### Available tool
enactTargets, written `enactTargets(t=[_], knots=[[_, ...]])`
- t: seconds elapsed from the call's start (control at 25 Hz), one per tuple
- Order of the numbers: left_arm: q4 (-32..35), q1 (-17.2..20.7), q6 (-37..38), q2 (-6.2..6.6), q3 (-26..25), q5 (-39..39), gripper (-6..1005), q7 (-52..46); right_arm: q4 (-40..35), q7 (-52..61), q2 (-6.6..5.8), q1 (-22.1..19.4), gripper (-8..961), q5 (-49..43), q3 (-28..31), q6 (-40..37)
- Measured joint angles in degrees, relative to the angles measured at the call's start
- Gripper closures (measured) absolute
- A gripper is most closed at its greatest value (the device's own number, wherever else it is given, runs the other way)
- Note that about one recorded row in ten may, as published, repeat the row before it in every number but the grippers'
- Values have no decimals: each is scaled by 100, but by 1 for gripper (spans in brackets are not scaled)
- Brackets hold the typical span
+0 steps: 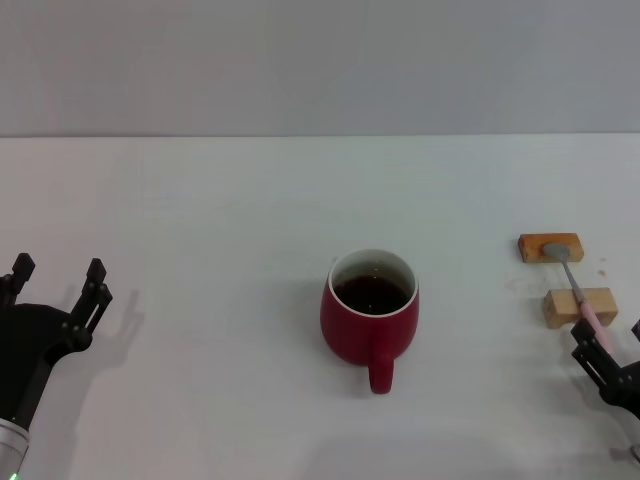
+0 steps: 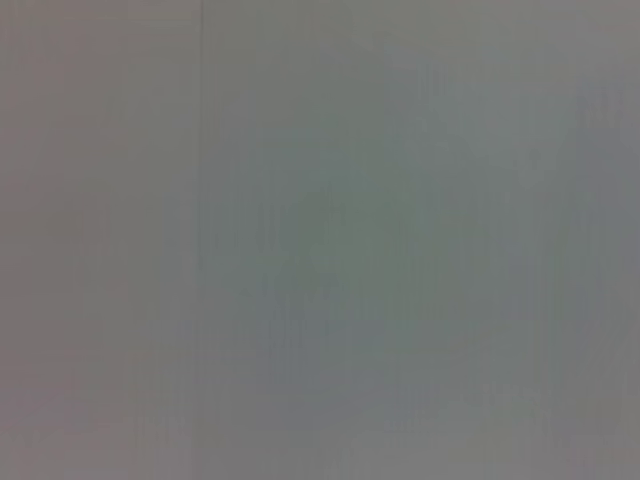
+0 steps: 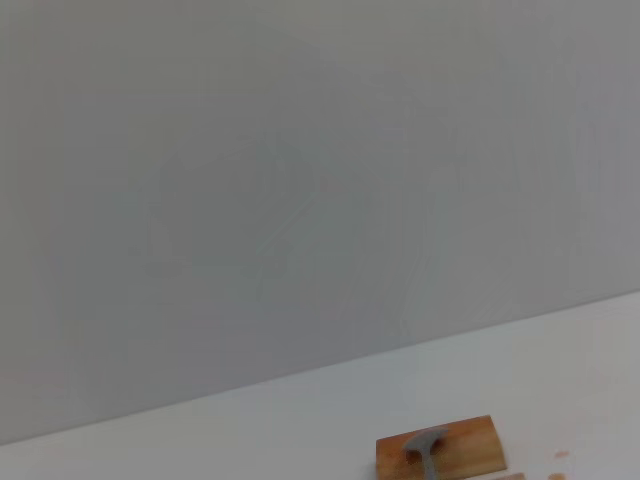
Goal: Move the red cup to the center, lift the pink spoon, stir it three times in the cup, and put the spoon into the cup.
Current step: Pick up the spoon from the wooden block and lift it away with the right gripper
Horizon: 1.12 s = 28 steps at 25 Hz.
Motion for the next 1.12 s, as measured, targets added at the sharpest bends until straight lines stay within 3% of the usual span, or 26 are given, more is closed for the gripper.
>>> enactTargets(t=[0.52, 0.84, 1.12], knots=[[2, 11, 9, 4, 0, 0, 185, 0, 70, 42, -13, 17, 276, -35, -43, -6], [0, 4, 8, 7, 5, 0, 185, 0, 67, 43, -17, 16, 479, -43, -40, 24], [0, 0, 8, 3, 9, 0, 185, 0, 51, 43, -18, 43, 474, -26, -26, 121]])
